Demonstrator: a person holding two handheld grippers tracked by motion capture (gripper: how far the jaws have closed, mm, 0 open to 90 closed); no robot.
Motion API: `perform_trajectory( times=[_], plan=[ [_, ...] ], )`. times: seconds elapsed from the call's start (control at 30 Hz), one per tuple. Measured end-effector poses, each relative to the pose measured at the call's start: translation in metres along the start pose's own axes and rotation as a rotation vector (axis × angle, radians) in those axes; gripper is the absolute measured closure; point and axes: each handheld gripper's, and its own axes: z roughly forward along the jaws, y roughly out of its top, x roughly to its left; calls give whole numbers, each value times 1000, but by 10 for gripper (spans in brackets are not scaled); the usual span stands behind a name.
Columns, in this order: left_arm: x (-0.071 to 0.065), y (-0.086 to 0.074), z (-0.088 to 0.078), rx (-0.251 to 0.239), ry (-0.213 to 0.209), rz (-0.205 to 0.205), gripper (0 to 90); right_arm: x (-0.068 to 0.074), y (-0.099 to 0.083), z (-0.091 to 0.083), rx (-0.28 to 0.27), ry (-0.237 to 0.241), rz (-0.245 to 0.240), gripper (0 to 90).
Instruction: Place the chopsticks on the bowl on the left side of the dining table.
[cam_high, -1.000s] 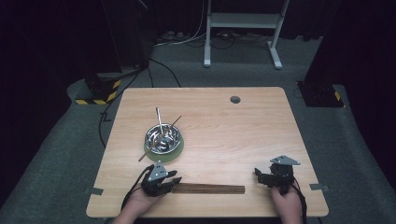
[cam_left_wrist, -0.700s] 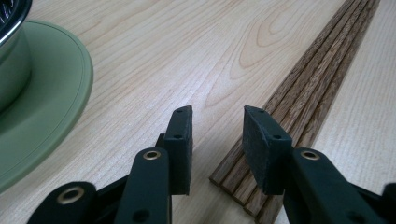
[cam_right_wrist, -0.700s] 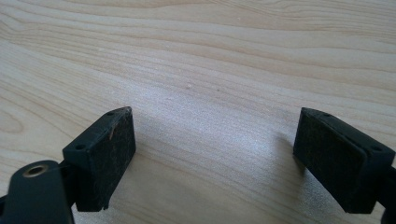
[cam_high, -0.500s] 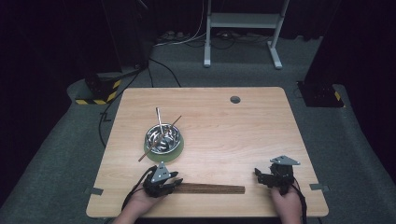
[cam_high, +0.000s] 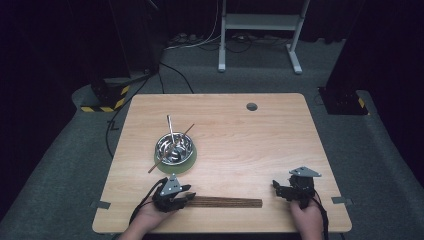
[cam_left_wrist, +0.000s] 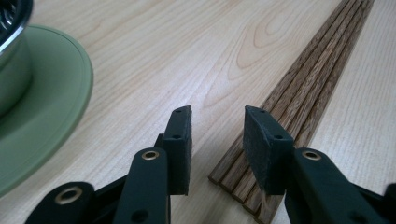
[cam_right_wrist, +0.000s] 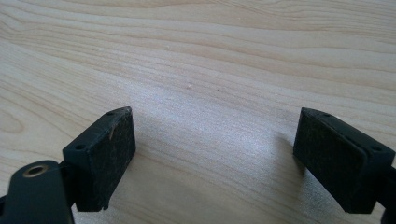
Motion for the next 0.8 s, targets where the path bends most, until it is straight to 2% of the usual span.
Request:
perform_trajectory(
  times=[0.07,0.2,0.33,0.37,0.47,0.57,0.67,0.8],
  plan=[
    [0,0,1,3,6,8,626,0,0,0,0,0,0,126],
    [1,0,0,1,28,-6,628,0,0,0,0,0,0,126],
    [3,-1,1,6,61,2,626,0,0,0,0,0,0,126],
    [5,-2,1,15,83,-4,626,0,0,0,0,0,0,126],
    [7,-3,0,8,80,-14,625,0,0,-1,7,5,-1,126],
    [8,-2,-3,-15,39,-24,617,0,0,-1,10,8,0,126],
    [4,-2,-2,-3,3,7,607,0,0,-1,9,8,-3,127],
    [4,-2,-1,5,2,8,607,0,0,-1,10,9,-2,127]
  ],
)
